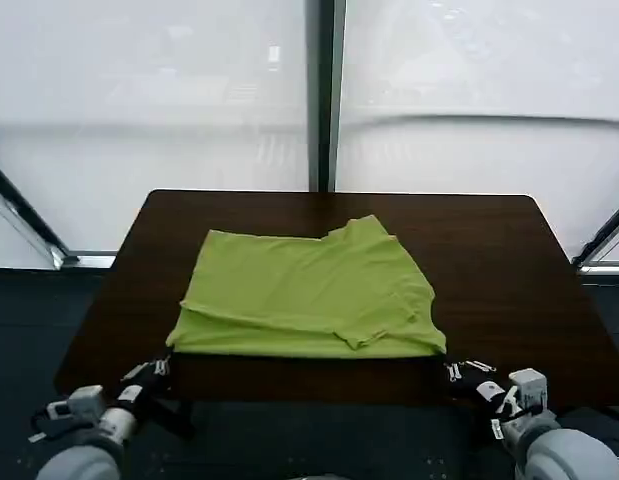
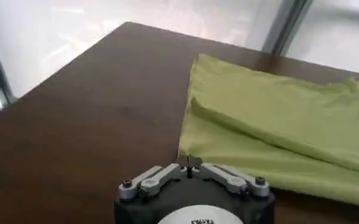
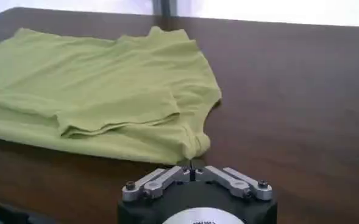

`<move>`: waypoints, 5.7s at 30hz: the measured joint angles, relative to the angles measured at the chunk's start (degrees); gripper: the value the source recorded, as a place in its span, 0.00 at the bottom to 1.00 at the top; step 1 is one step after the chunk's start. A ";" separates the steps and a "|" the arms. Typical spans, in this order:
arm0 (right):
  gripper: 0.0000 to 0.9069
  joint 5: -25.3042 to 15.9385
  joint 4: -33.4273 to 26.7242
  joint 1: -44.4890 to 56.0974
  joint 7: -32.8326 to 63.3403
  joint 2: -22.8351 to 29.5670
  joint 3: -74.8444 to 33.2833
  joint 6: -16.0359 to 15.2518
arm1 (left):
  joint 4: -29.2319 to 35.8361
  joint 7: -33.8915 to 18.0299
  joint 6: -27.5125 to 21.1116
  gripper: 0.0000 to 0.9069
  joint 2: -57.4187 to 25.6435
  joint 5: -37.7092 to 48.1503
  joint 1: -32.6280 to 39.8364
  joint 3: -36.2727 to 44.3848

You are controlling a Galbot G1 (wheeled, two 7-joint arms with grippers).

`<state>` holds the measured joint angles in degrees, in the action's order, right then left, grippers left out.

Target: Fold and organize the clothes.

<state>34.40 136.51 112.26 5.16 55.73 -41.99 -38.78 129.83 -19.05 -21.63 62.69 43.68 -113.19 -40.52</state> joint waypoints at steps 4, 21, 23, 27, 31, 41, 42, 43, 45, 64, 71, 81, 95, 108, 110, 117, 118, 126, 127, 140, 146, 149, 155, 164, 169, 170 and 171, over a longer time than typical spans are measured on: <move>0.97 1.65 2.09 2.09 -0.14 -0.49 -1.77 -0.76 | 1.87 -2.05 -2.10 0.97 0.61 -0.11 -1.27 -0.46; 0.97 17.29 -9.15 -31.02 5.96 -8.49 2.24 -3.43 | 4.21 -10.00 -15.89 0.97 -5.89 16.03 14.33 -5.49; 0.97 17.94 -12.73 -36.73 6.27 -8.51 5.92 -3.44 | 2.61 -9.97 -17.11 0.97 -7.45 18.65 18.96 -3.98; 0.97 18.64 -19.50 -47.45 7.11 -7.69 13.49 -3.44 | -1.43 -8.79 -17.54 0.97 -10.77 21.73 28.45 0.38; 0.97 18.97 -25.37 -55.41 7.49 -6.10 19.73 -3.44 | -6.22 -8.57 -18.78 0.97 -12.72 25.40 37.30 5.24; 0.97 15.69 -40.77 -68.12 5.72 -0.57 29.67 -3.41 | -22.43 -7.95 -20.60 0.97 -13.01 27.43 54.66 16.51; 0.97 15.13 -41.95 -68.94 5.30 0.01 30.38 -3.42 | -24.05 -7.28 -20.60 0.97 -12.91 27.20 56.14 17.46; 0.97 14.66 -43.00 -69.73 4.94 0.68 31.14 -3.41 | -25.50 -6.80 -20.60 0.97 -12.83 26.96 57.42 18.26; 0.97 14.01 -44.81 -71.05 4.74 1.80 32.25 -3.41 | -28.11 -6.10 -20.60 0.97 -12.77 26.39 59.49 19.45; 0.91 10.16 -50.95 -75.68 4.30 6.95 38.16 -3.41 | -42.04 0.75 -20.58 0.97 -9.81 20.79 66.53 23.07; 0.91 9.78 -51.69 -75.37 4.08 7.25 38.14 -3.41 | -43.86 1.21 -20.41 0.97 -8.64 20.18 68.10 24.06; 0.70 8.95 -52.40 -75.29 3.09 7.56 38.10 -3.41 | -45.11 1.15 -19.10 0.73 -7.40 19.45 69.66 25.35; 0.06 8.56 -52.98 -74.81 2.72 8.38 37.57 -3.34 | -44.68 1.16 -18.91 0.18 -7.08 18.80 69.46 25.61; 0.00 9.31 -50.91 -72.51 1.06 8.01 35.39 -0.35 | -42.41 2.94 -17.40 0.02 -7.43 18.49 68.17 24.54; 0.00 9.55 -50.28 -72.00 1.02 7.91 34.72 2.97 | -41.62 2.72 -17.29 0.02 -7.73 19.04 67.77 24.05; 0.00 10.34 -48.10 -70.35 0.90 7.54 32.86 8.69 | -37.27 2.25 -16.99 0.02 -9.62 20.40 65.71 22.33; 0.00 10.34 -47.71 -70.10 0.89 7.43 32.66 8.94 | -36.53 2.23 -16.95 0.02 -9.88 20.53 65.21 22.09; 0.00 10.22 -43.10 -67.14 0.71 5.60 30.42 9.25 | -30.16 1.79 -16.34 0.01 -12.13 21.36 59.92 19.44; 0.00 10.21 -42.34 -66.62 0.52 5.21 30.03 9.23 | -29.31 1.78 -16.27 0.01 -12.44 21.51 59.08 19.01; 0.00 10.37 -28.52 -56.60 -0.54 -0.35 24.06 7.74 | -18.60 0.28 -16.68 0.01 -14.47 23.28 49.37 12.03; 0.00 9.65 -21.59 -48.65 0.08 -3.46 20.55 5.63 | -15.37 0.17 -16.90 0.01 -15.31 23.75 44.97 8.04; 0.00 8.80 -18.95 -45.03 0.31 -4.68 19.23 4.20 | -13.83 0.27 -16.99 0.02 -15.48 23.95 42.12 5.91; 0.00 6.70 -15.34 -39.67 0.26 -6.03 18.74 1.23 | -10.24 1.25 -16.99 0.01 -14.23 23.22 34.12 1.48; 0.00 5.22 -12.39 -33.41 0.22 -6.34 17.85 -0.73 | -6.06 2.81 -16.44 0.01 -10.86 19.40 22.48 -2.34; 0.00 4.81 -10.94 -30.23 0.22 -6.45 17.06 -1.08 | -5.53 3.02 -16.07 0.01 -9.78 18.86 18.48 -3.48; 0.00 4.77 -10.71 -29.73 0.22 -6.45 16.91 -1.09 | -5.43 3.02 -16.07 0.01 -9.63 18.84 17.99 -3.62; 0.00 4.72 -10.43 -29.25 0.22 -6.45 16.79 -1.09 | -5.27 3.01 -16.06 0.01 -9.46 18.78 17.48 -3.77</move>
<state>39.12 126.08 83.01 5.38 49.28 -25.20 -39.87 124.56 -16.04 -37.69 53.23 62.46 -95.70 -44.29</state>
